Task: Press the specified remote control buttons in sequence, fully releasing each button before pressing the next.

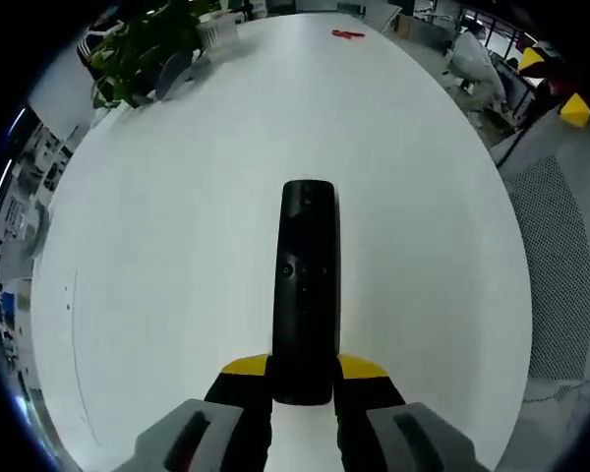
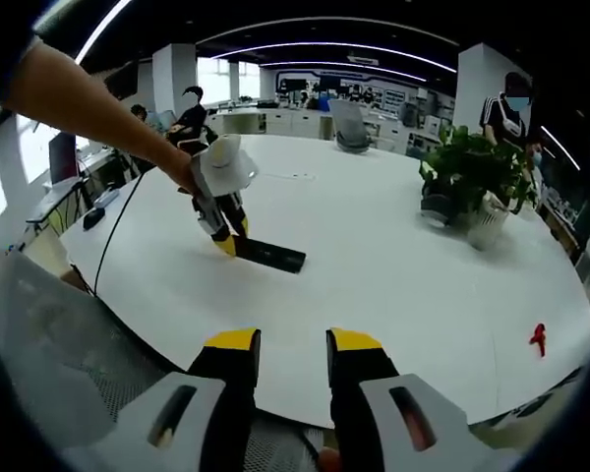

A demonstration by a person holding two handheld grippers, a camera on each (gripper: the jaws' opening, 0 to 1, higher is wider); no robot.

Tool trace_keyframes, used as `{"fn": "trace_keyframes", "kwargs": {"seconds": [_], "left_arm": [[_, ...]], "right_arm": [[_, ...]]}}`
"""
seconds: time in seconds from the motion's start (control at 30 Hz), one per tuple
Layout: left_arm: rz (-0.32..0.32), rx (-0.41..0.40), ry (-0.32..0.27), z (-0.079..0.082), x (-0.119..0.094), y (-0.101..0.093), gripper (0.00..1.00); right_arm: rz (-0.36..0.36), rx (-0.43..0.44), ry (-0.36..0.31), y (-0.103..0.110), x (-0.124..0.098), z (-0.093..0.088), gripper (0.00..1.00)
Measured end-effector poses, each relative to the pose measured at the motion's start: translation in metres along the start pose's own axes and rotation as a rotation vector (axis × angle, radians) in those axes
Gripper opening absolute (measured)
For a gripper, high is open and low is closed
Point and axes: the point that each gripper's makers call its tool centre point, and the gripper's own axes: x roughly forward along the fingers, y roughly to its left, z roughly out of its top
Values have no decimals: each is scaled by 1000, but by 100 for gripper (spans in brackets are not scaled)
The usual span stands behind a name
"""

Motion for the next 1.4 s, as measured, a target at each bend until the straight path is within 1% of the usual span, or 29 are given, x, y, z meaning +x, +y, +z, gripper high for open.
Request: {"fn": "trace_keyframes", "kwargs": {"seconds": [0.23, 0.37, 0.47, 0.6, 1.13, 1.4], "left_arm": [[5, 8, 2, -1, -1, -11, 23], [1, -4, 1, -2, -2, -19, 23], [7, 4, 0, -3, -2, -25, 23], [5, -15, -2, -4, -3, -31, 23], [4, -14, -12, -5, -5, -52, 23], [-1, -11, -17, -6, -6, -70, 23]], "right_arm": [[2, 1, -11, 0, -1, 2, 28], [0, 4, -16, 0, -1, 3, 28], [-3, 2, -19, -1, -1, 3, 28], [1, 3, -24, 0, -1, 4, 28], [17, -1, -13, 2, 0, 3, 28], [22, -2, -12, 4, 0, 2, 28]]}}
